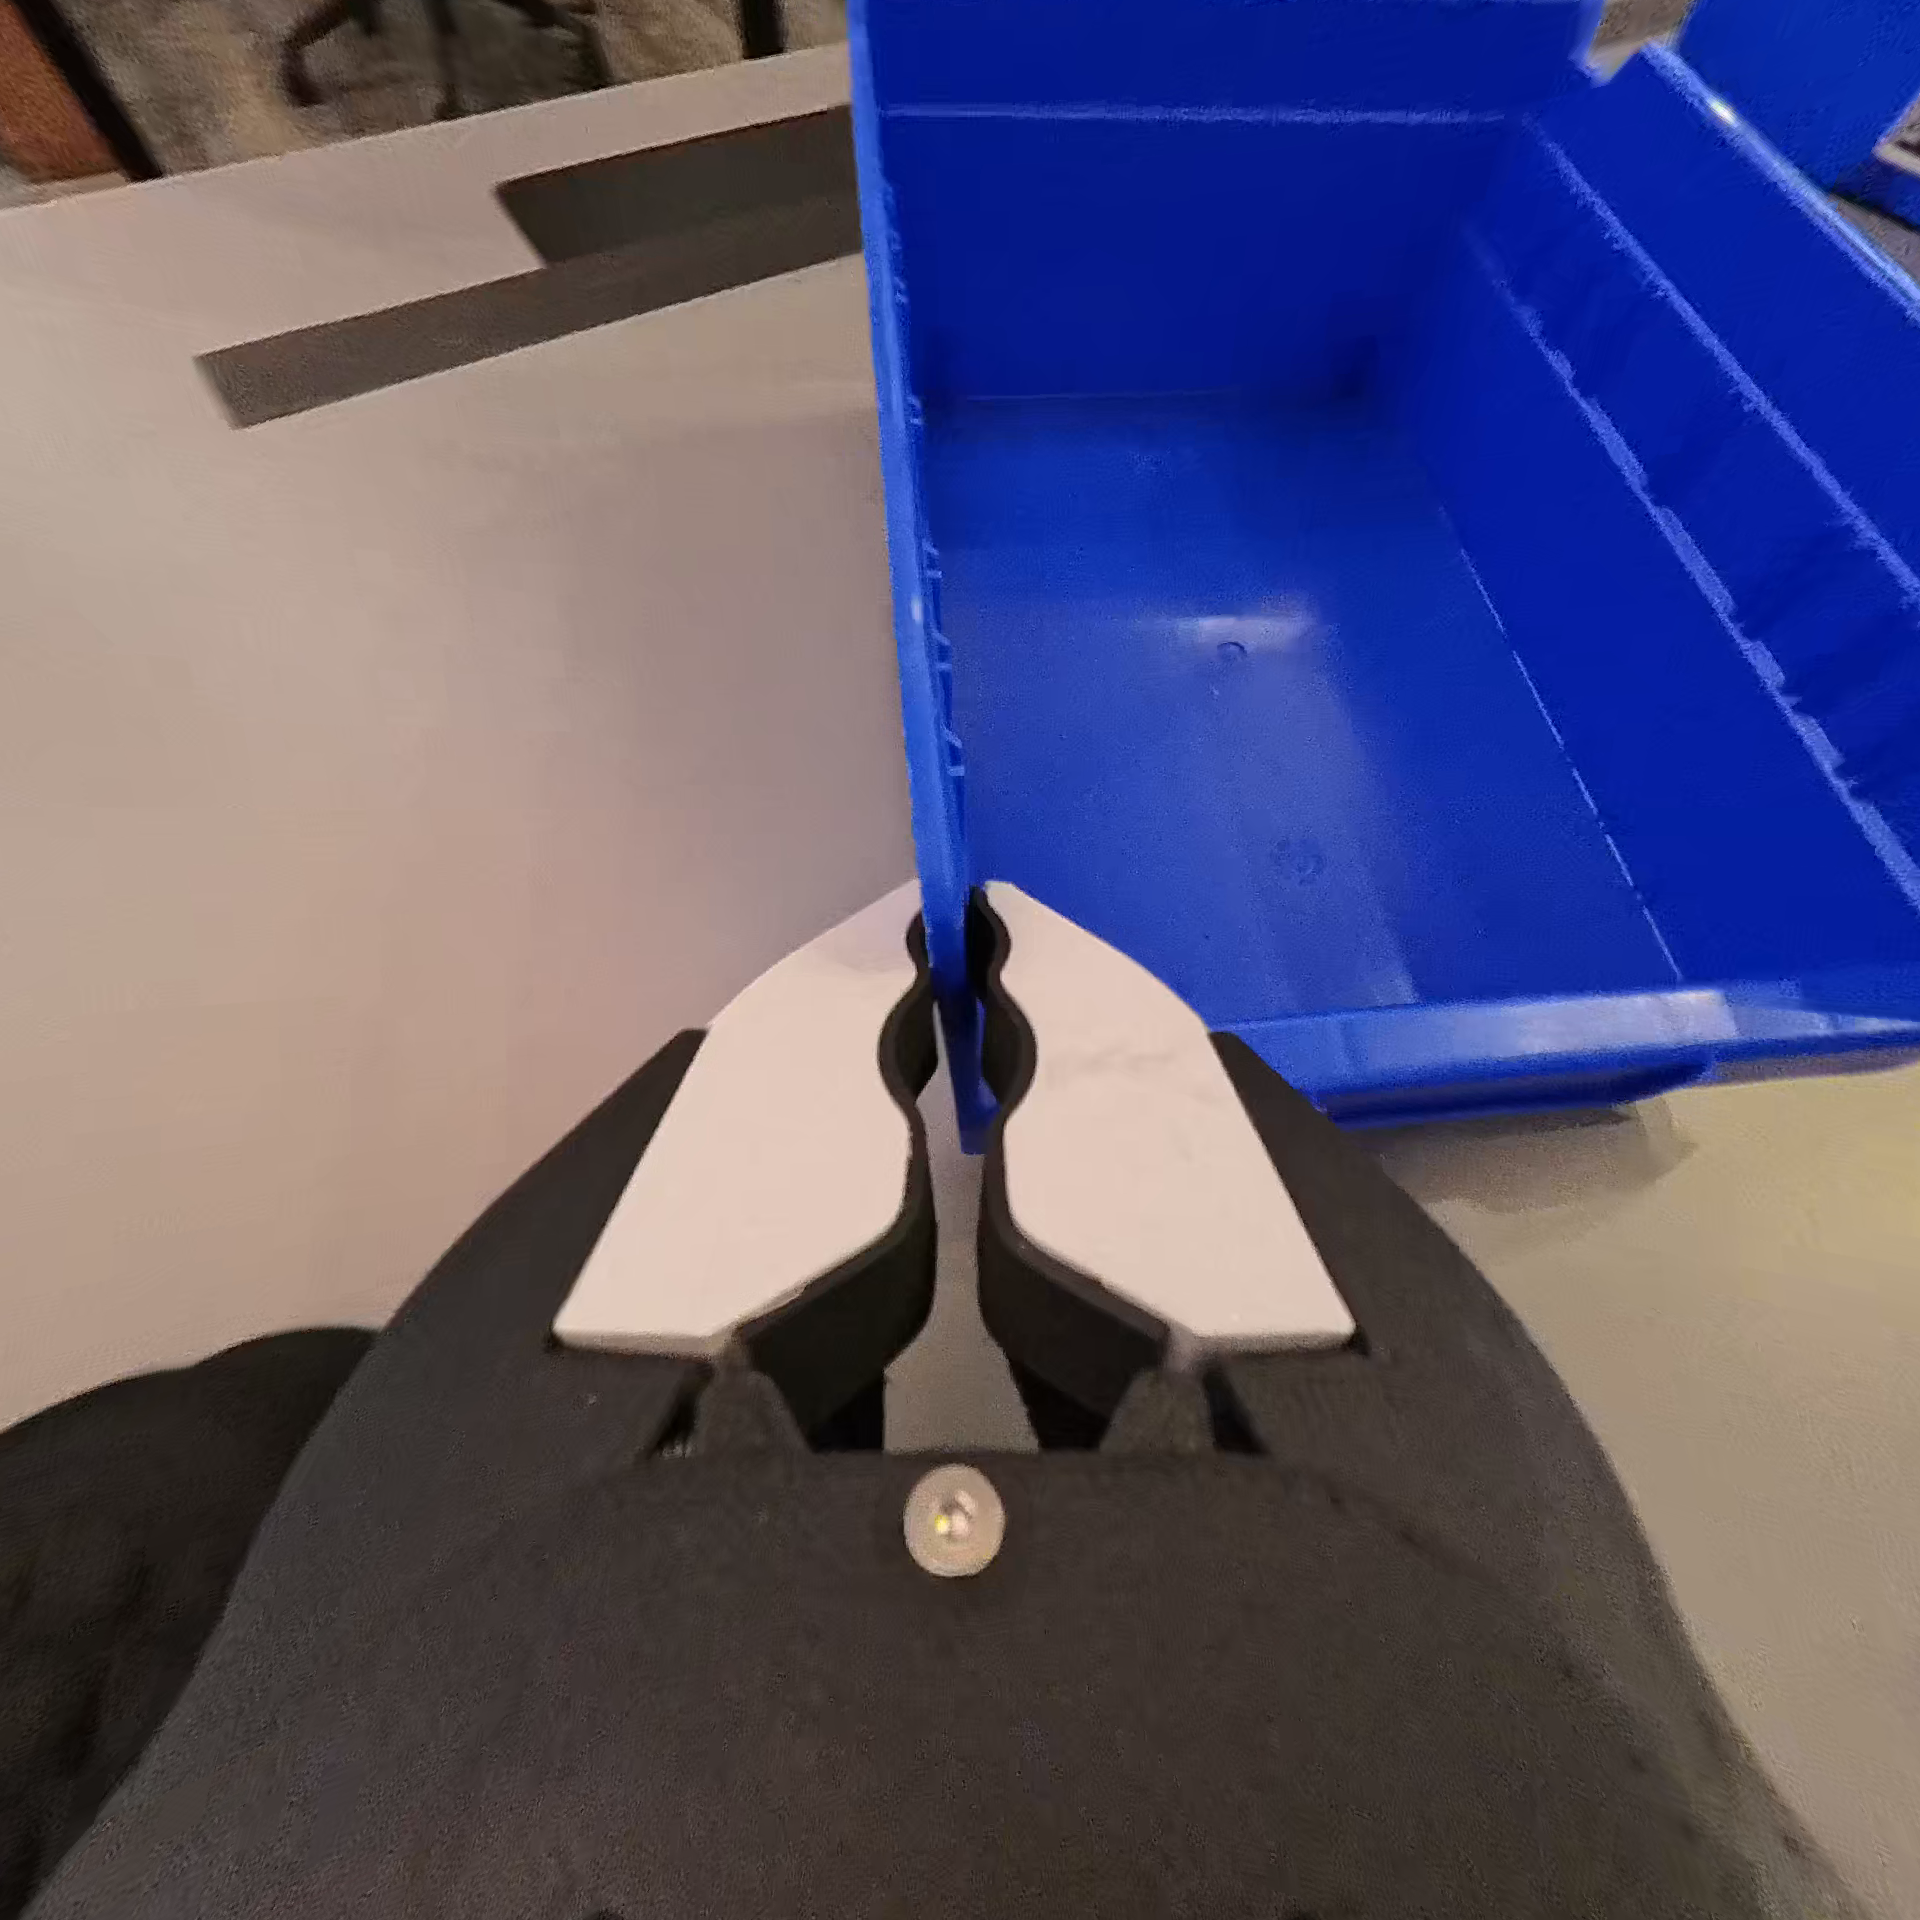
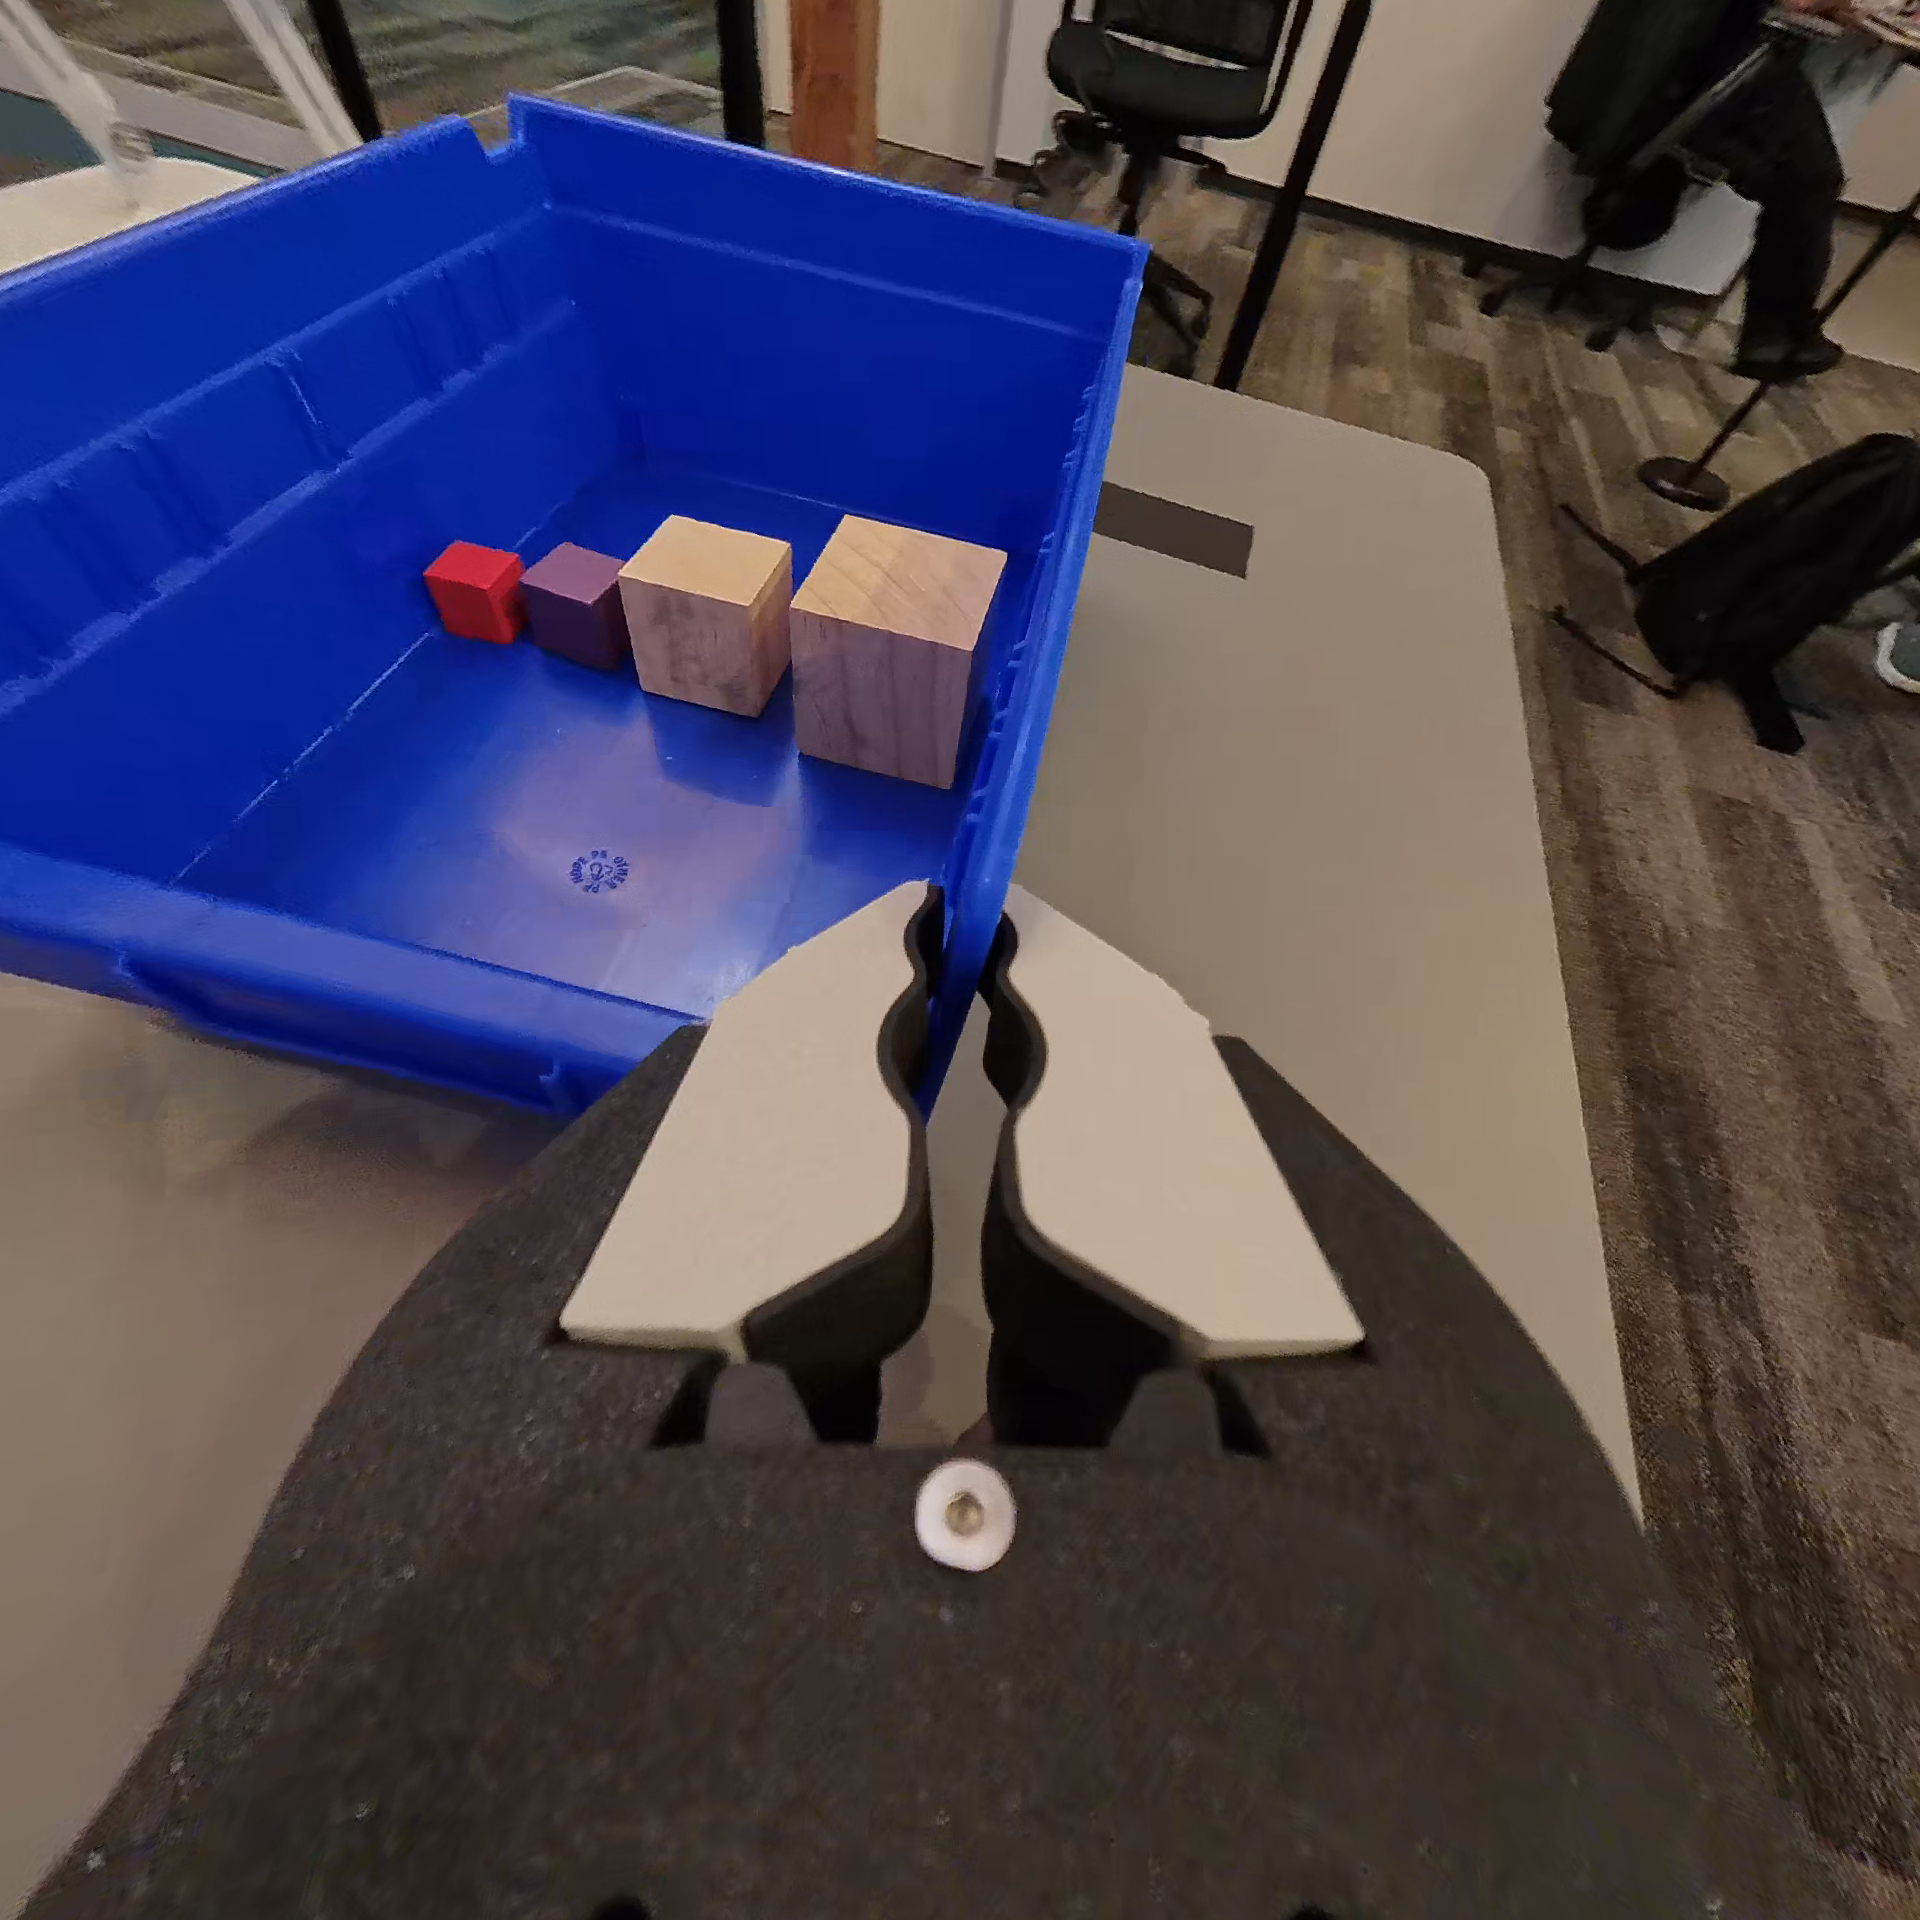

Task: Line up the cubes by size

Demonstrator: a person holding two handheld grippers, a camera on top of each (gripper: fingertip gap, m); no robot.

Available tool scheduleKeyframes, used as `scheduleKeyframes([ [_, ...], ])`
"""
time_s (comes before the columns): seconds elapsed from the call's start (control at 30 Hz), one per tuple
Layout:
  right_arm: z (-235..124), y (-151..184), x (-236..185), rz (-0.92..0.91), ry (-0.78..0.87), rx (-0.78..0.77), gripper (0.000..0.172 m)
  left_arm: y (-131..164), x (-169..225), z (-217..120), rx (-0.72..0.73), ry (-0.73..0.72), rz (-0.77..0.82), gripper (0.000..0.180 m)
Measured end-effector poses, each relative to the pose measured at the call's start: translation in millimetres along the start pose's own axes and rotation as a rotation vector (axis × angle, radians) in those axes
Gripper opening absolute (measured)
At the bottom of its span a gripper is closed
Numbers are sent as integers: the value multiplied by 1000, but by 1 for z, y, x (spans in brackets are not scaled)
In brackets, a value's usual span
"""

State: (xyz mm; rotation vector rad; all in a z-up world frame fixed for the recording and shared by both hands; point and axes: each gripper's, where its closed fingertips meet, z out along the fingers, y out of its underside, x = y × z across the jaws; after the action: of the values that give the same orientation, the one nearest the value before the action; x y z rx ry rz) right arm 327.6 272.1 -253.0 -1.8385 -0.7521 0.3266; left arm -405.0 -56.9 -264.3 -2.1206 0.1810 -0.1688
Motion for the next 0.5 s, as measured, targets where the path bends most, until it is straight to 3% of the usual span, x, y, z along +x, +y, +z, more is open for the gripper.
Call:
scheduleKeyframes([
  [0.03,-2,1,-1,-5,-17,-2,5,0,6,1,-5,31,27,3],
  [0.5,-1,-4,-30,-128,-288,28,5,-9,85,21,-15,386,174,2],
])
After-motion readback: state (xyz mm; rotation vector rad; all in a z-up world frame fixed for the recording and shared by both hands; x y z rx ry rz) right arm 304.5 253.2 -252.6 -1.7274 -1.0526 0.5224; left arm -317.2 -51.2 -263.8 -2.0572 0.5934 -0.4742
